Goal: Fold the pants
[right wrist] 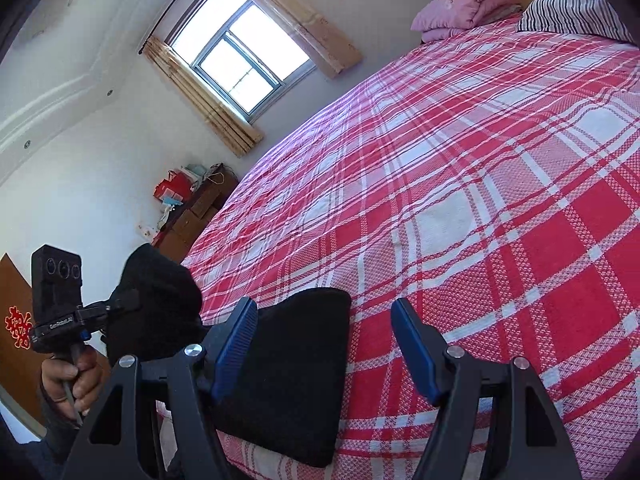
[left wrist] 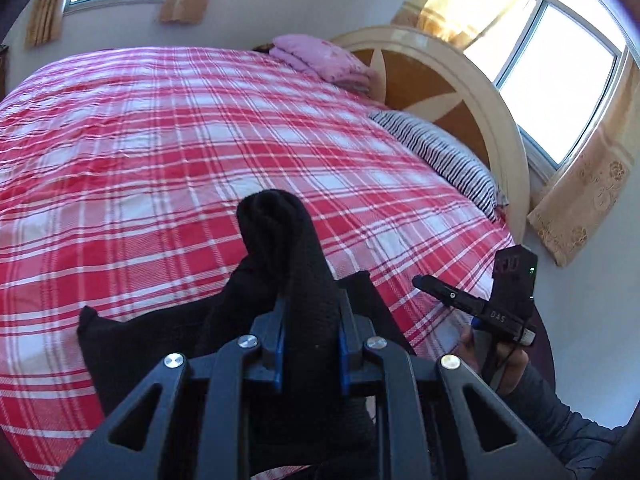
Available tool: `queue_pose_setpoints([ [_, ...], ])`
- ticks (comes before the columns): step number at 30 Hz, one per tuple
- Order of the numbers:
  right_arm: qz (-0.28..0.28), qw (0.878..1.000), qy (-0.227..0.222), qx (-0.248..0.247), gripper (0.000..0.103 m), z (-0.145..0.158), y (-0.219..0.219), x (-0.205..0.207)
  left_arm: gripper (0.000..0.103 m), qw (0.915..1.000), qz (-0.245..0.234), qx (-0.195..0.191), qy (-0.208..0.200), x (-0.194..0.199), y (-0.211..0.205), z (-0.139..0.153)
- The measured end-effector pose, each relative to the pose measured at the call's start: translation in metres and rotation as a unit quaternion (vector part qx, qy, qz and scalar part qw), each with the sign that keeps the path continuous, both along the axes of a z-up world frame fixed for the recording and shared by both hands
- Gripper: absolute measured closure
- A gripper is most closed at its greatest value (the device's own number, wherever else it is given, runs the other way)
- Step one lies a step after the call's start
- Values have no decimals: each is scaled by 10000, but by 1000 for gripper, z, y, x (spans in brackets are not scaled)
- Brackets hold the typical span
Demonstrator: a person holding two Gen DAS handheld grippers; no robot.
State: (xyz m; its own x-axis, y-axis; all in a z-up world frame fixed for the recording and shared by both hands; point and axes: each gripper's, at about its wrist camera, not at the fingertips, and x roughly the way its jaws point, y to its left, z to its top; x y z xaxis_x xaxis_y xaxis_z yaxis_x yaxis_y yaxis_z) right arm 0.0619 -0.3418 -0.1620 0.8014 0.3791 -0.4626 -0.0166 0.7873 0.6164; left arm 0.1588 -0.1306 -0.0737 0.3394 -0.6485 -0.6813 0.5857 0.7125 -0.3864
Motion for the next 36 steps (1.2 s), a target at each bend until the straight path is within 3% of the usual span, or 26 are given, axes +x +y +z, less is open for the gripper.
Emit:
queue_pose_setpoints([
  [9,-23,10000,4,-27,32,-1,0,2,83,9981,-203,577,41,3,-56,-28],
  [13,-12,9999,-3,-101,32,-2,1,3,75,9947,-437,921,103,-7,-81,-52],
  [16,-24,9999,-19,-134,32,-2,1,2,73,9946,-670,794,-42,-21,-87,-47],
  [19,-111,9997,-47,-203,32,1,1,1,58,9955,-751,460,-339,-35,-74,-27],
  [23,-72,9995,-208,-243,32,15,7,-5,37,9959,-178,233,-851,-39,-32,-9],
  [27,394,9977,-197,-515,32,25,34,-5,34,9926,456,422,-1044,-30,9,-19],
  [32,982,9916,202,-822,32,16,78,8,34,9861,1108,758,-983,-13,45,-42],
  [33,1057,9902,295,-861,36,13,84,11,34,9851,1185,773,-981,-12,48,-45],
  [34,1254,9875,421,-861,52,8,92,15,34,9841,1277,775,-957,-10,53,-48],
  [36,1352,9834,592,-1056,68,1,100,18,34,9854,1282,706,-867,-8,55,-52],
])
